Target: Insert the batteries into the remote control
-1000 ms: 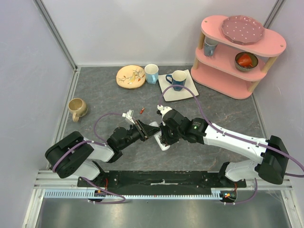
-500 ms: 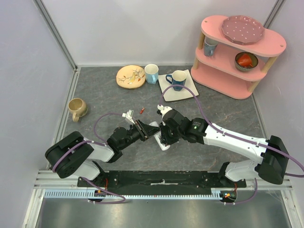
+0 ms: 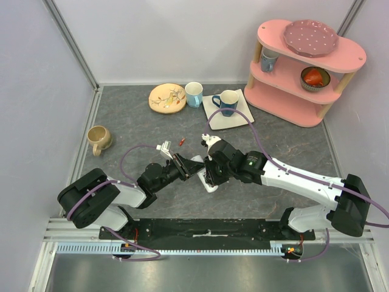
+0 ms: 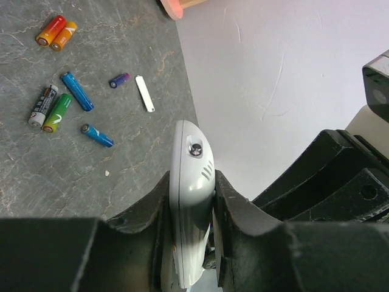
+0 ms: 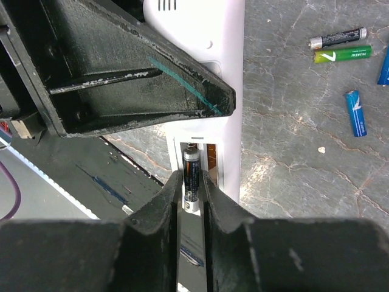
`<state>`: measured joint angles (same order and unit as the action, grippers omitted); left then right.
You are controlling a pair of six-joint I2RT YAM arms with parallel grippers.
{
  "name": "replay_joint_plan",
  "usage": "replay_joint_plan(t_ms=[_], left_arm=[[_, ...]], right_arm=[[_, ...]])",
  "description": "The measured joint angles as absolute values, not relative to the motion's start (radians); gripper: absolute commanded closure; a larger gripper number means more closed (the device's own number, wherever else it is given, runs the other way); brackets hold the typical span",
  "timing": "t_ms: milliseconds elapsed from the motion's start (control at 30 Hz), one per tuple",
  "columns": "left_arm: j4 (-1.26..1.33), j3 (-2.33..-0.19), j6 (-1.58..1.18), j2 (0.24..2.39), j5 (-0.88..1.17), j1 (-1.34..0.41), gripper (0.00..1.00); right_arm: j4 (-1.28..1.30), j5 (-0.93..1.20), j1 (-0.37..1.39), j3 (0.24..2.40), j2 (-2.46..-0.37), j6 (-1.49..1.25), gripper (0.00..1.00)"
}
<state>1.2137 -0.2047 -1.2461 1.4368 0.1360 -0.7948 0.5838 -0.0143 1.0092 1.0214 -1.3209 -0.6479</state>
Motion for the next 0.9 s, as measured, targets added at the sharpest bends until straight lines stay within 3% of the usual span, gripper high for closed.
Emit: replay_joint_plan(t_ms=[900], left_arm=[[1.238, -0.205, -1.265, 1.437, 0.133, -0.804, 0.98]], right_arm=[[0.622, -0.042, 1.012, 1.048, -1.310, -0.646, 0.65]])
